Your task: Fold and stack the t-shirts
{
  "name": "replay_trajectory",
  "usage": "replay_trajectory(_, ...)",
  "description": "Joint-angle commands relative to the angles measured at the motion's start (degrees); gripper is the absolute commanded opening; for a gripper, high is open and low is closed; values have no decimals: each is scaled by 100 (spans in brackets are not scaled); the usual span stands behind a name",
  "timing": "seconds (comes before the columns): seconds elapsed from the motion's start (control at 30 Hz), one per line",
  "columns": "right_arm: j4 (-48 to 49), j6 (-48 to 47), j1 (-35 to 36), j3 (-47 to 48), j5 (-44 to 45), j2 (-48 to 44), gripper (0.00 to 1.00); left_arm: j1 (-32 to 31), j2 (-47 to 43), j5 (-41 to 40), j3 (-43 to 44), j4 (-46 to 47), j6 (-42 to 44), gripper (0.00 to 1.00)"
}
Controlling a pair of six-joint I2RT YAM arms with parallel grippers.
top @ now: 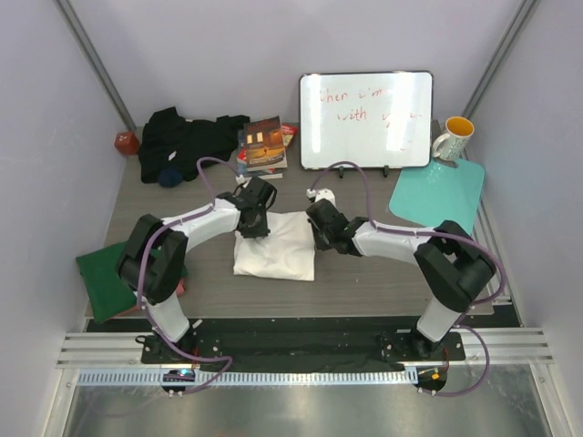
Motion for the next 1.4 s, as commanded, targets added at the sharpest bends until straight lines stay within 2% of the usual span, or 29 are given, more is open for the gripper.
replay_trajectory(0.0,-545,-122,20,118,258,-1114,4,105,-495,-110,122,-242,56,34)
replay_trajectory(0.07,-686,-244,11,250,319,-1326,6,105,-539,-101,333,-347,74,38)
replay_trajectory(0.2,-888,-359,11,864,249,-1345,3,105,-451,-66,711,-497,127,38)
replay_trajectory(0.37,-862,-421,11,1471,188,-432,1,105,-372,-84,852,-506,171,36)
replay_trajectory(0.5,-582,-403,11,1666,73,227,1,157,-197,-198,896,-523,206,21)
replay_trajectory(0.67,-300,-377,11,1780,249,799,1,237,-38,-329,905,-488,197,12)
replay_trajectory(0.77,-159,-368,11,1746,293,1089,1,333,163,-374,922,-488,145,0)
replay_trajectory(1.1,-27,-324,-7,1552,363,1397,1,509,832,-391,844,-541,-22,0)
replay_trajectory(1.37,-71,-350,-121,1385,407,1345,1,667,788,-620,457,-488,-233,0)
